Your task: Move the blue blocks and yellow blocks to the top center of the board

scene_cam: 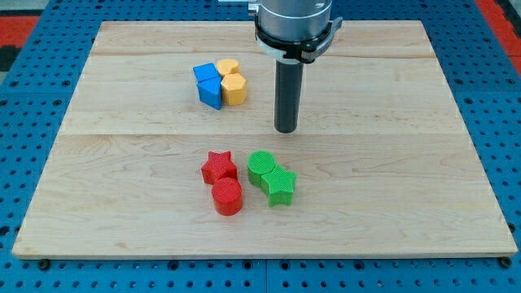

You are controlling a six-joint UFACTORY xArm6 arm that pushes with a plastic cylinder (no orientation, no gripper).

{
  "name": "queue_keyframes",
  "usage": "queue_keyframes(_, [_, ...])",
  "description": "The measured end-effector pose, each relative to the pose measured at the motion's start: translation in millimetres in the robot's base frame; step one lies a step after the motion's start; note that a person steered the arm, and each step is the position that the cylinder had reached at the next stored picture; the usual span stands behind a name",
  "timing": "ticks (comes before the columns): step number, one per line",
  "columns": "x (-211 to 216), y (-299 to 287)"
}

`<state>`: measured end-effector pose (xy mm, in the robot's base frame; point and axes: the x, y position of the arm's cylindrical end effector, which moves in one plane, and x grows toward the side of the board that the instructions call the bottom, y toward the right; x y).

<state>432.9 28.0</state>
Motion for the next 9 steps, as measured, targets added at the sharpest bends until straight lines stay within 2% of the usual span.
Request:
queue_keyframes(1, [-1, -49])
queue_keyframes(2, [-27, -80])
queue_keyframes(5, [-86, -114])
queue_keyframes(7, [-150, -129])
queue_keyframes(8, [-154, -181])
queue_keyframes(9, [-189, -208])
